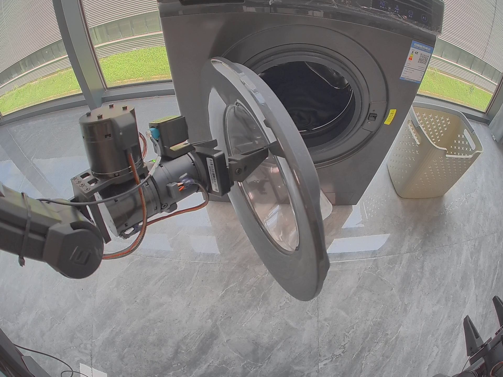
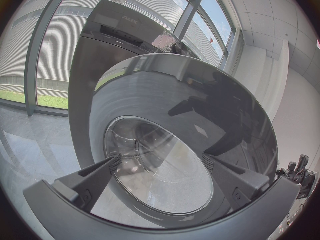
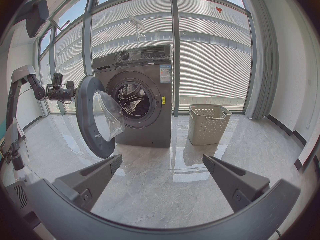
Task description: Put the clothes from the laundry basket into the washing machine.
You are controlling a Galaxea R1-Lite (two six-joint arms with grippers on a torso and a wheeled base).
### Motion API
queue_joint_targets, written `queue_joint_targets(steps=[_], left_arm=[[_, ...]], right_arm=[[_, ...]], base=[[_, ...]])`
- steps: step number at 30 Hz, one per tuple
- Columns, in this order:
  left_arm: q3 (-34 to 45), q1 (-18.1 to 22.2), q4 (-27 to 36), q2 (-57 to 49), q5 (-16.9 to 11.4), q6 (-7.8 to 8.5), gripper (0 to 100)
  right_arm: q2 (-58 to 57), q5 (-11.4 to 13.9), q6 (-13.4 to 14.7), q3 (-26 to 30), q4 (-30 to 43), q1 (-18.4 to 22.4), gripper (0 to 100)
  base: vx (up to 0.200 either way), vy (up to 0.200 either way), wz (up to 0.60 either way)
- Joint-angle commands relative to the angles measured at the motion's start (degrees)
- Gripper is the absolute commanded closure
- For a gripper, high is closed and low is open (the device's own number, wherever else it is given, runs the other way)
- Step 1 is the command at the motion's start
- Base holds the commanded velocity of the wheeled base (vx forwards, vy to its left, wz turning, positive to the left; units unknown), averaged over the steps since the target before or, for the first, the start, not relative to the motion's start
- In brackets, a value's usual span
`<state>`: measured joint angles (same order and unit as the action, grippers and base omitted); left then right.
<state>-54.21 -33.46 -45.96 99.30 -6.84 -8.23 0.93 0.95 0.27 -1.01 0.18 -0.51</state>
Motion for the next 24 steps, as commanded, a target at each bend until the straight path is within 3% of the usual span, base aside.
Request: queue_joint_targets(steps=[1, 12, 16, 17, 19, 24], left_arm=[[-2.83, -0.9, -0.01, 3.18, 0.6, -0.03, 0], [-10.12, -1.78, -0.45, 8.8, 2.0, -0.12, 0], [-13.73, -1.78, -0.71, 10.65, 3.85, -2.23, 0], [-16.1, -1.78, -0.71, 11.53, 4.91, -3.9, 0], [-18.83, -1.78, -0.71, 12.76, 6.22, -5.48, 0], [-23.75, -0.99, -0.62, 15.3, 9.04, -7.33, 0]], right_arm=[[-0.93, 0.02, 0.0, 1.01, -0.01, -0.02, 0], [-0.93, 0.02, 0.0, 1.01, -0.01, -0.02, 0], [-0.93, 0.02, 0.0, 1.01, -0.01, -0.02, 0], [-0.93, 0.02, 0.0, 1.01, -0.01, -0.02, 0], [-0.93, 0.02, 0.0, 1.01, -0.01, -0.02, 0], [-0.93, 0.02, 0.08, 1.01, -0.01, -0.02, 0]], base=[[0.0, 0.0, 0.0], [0.0, 0.0, 0.0], [0.0, 0.0, 0.0], [0.0, 0.0, 0.0], [0.0, 0.0, 0.0], [0.0, 0.0, 0.0]])
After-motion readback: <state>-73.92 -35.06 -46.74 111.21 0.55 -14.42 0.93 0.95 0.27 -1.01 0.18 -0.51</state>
